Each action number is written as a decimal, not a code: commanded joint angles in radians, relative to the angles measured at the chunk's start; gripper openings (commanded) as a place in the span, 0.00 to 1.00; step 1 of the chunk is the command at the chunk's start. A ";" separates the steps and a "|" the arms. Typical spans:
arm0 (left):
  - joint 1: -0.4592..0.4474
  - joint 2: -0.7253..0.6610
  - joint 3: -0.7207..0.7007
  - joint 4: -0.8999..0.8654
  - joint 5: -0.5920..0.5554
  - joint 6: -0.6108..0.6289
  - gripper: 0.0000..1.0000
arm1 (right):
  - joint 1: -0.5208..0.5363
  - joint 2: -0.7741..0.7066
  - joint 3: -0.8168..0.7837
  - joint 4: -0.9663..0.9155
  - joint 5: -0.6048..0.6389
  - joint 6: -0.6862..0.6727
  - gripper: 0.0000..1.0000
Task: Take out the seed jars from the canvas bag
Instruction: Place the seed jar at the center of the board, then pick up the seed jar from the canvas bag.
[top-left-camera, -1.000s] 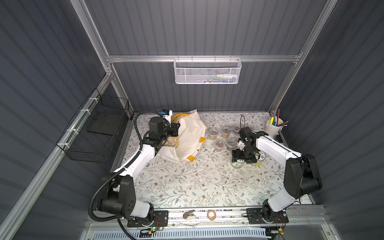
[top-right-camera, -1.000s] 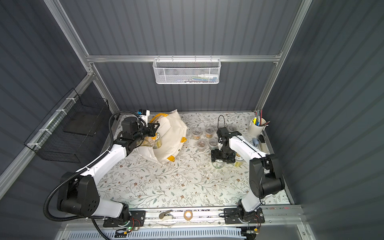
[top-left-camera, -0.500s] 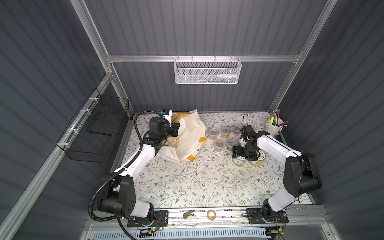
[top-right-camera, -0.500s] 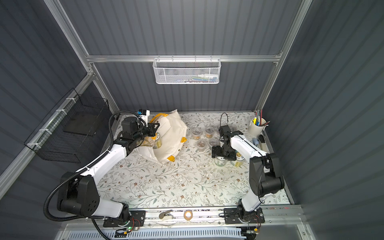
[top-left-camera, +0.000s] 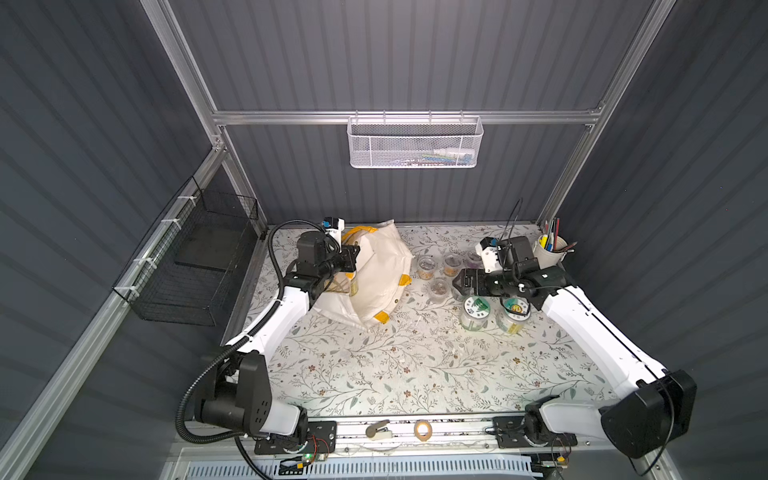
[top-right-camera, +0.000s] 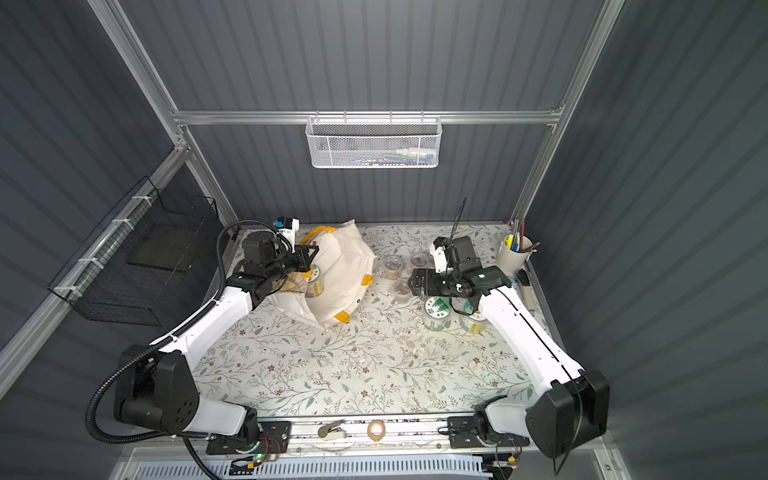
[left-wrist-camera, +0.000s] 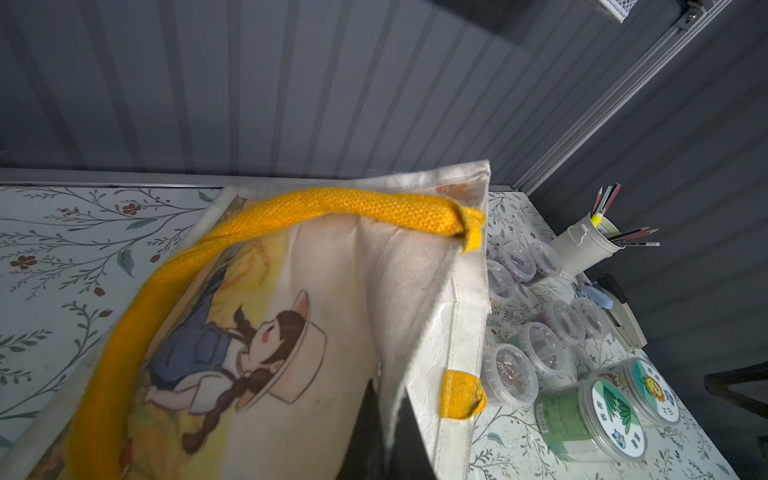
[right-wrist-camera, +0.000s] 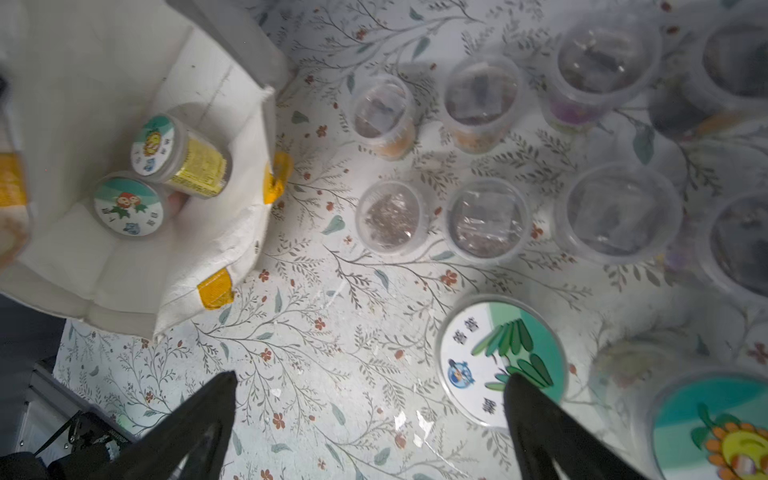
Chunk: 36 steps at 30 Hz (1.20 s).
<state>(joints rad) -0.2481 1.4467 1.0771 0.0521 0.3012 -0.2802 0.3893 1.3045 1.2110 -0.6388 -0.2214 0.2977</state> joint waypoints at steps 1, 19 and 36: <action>0.001 -0.021 0.037 -0.044 -0.019 0.025 0.00 | 0.078 0.036 0.029 0.129 -0.042 -0.040 0.99; 0.001 -0.046 0.064 -0.086 0.001 0.032 0.00 | 0.331 0.689 0.457 0.518 -0.251 -0.006 0.94; 0.001 -0.074 0.039 -0.014 0.121 -0.001 0.00 | 0.416 0.975 0.742 0.461 -0.031 -0.026 0.98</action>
<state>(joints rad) -0.2298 1.4200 1.1099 -0.0071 0.3172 -0.2676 0.7837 2.2620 1.9240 -0.1852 -0.2867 0.2695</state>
